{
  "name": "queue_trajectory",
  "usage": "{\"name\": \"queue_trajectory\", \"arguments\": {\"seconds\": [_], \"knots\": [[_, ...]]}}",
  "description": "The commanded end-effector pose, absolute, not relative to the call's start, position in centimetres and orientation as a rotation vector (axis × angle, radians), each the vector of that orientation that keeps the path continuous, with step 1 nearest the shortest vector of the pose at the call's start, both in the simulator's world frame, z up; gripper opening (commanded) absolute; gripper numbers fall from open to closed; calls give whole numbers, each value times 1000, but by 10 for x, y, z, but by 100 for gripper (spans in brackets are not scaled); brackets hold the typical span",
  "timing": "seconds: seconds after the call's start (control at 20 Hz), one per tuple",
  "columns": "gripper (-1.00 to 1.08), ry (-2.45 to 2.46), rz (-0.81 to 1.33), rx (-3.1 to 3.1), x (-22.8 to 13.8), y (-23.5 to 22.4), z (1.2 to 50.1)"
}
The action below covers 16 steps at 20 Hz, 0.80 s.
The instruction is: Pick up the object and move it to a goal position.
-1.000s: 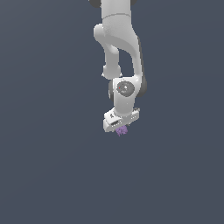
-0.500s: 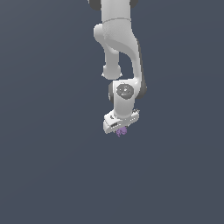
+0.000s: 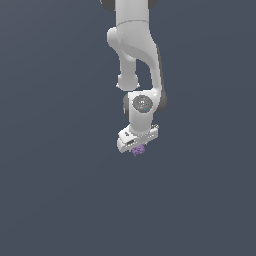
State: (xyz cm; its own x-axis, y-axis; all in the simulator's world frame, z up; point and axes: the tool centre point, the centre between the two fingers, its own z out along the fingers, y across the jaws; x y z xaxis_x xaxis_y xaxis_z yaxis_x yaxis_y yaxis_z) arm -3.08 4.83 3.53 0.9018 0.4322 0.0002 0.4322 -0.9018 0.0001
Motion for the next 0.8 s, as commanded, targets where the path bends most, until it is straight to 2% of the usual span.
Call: {"name": "queue_trajectory", "arguments": {"seconds": [0.0, 0.35, 0.75], "knots": [[-100, 695, 2, 3063, -30, 42, 40], [-100, 695, 2, 3064, -22, 2, 71], [-100, 696, 2, 3065, -8, -73, 129]]}}
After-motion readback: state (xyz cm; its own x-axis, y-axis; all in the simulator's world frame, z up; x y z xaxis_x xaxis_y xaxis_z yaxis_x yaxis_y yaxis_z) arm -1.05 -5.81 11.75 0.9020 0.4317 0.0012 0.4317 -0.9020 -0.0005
